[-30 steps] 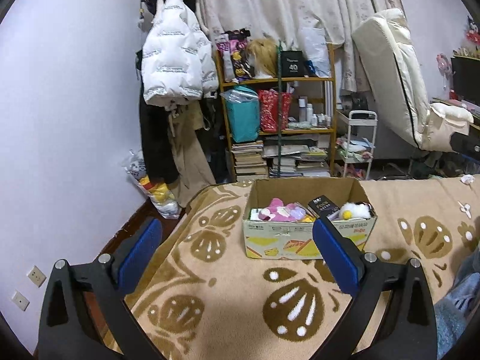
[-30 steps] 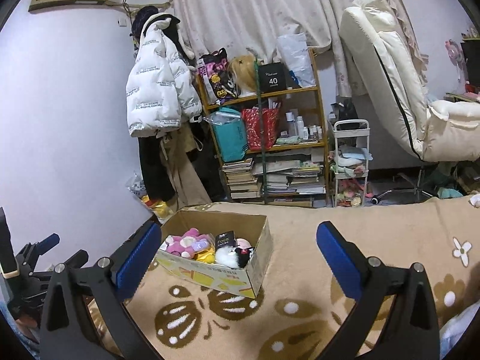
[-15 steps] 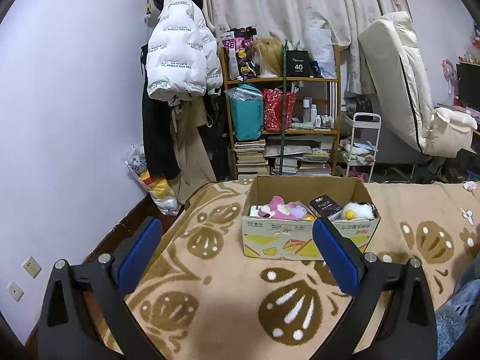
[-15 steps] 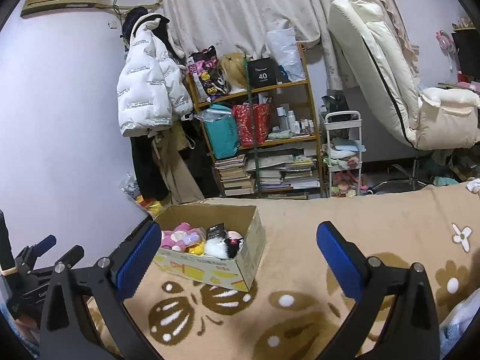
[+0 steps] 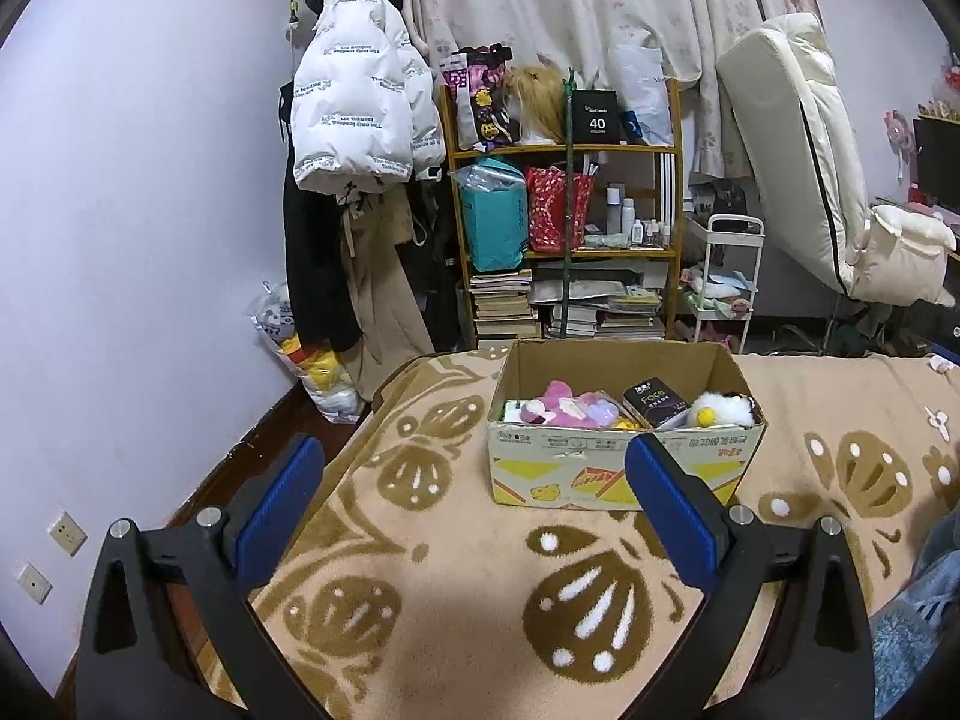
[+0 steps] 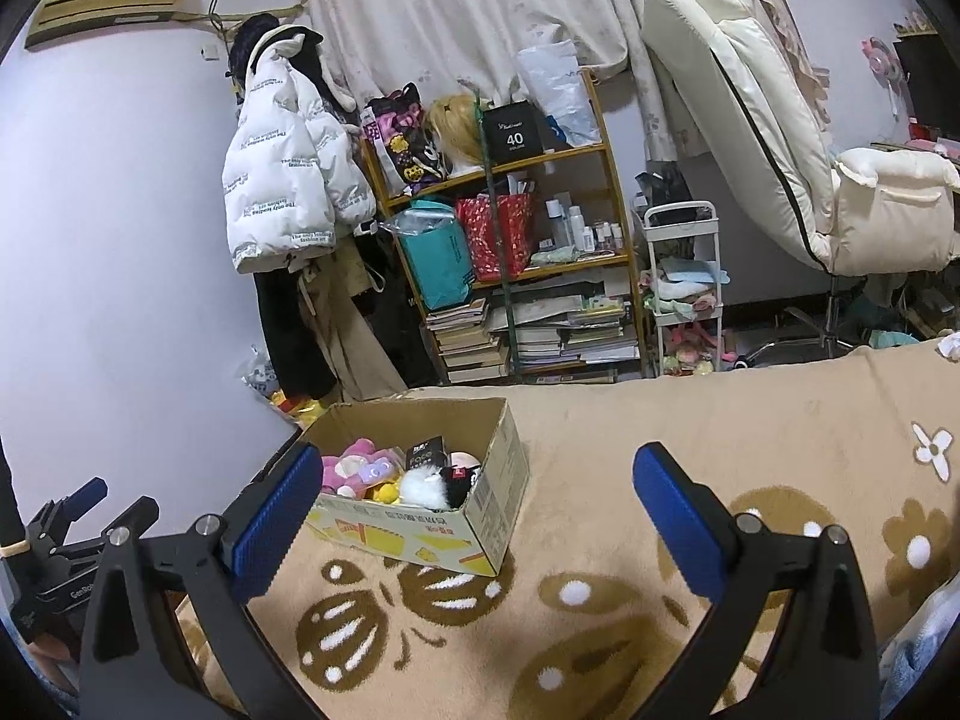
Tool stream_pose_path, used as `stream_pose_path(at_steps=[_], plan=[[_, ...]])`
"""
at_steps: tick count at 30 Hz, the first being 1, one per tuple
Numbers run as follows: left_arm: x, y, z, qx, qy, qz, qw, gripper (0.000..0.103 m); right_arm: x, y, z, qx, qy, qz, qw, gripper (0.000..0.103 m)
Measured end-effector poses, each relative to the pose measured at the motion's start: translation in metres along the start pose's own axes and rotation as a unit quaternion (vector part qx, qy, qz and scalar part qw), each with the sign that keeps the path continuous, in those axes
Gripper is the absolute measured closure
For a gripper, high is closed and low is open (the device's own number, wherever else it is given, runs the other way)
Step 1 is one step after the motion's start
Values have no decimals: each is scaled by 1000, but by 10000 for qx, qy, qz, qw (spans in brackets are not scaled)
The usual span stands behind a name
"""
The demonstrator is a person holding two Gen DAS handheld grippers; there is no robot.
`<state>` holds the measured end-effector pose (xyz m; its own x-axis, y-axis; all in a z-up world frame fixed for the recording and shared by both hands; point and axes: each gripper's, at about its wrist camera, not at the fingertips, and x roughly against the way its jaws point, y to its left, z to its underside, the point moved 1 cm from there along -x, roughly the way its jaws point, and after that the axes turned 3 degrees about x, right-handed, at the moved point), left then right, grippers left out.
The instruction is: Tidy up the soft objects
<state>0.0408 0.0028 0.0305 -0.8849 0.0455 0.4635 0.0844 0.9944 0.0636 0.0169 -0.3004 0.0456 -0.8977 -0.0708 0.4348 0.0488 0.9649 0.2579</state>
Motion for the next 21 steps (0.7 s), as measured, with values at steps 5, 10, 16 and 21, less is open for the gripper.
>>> stream_pose_path(at_steps=[5, 10, 16, 21], plan=[[2, 0, 0, -49, -61, -70, 9999, 4, 0, 1, -1, -29, 5, -1, 10000, 0], [2, -1, 1, -63, -33, -11, 10000, 4, -1, 0, 3, 2, 41, 5, 10000, 0], [2, -2, 1, -81, -45, -41, 9999, 4, -2, 0, 9, 108, 68, 38, 9999, 0], [0, -1, 2, -96, -16, -49, 9999, 4, -6, -4, 15, 188, 131, 1, 9997, 0]])
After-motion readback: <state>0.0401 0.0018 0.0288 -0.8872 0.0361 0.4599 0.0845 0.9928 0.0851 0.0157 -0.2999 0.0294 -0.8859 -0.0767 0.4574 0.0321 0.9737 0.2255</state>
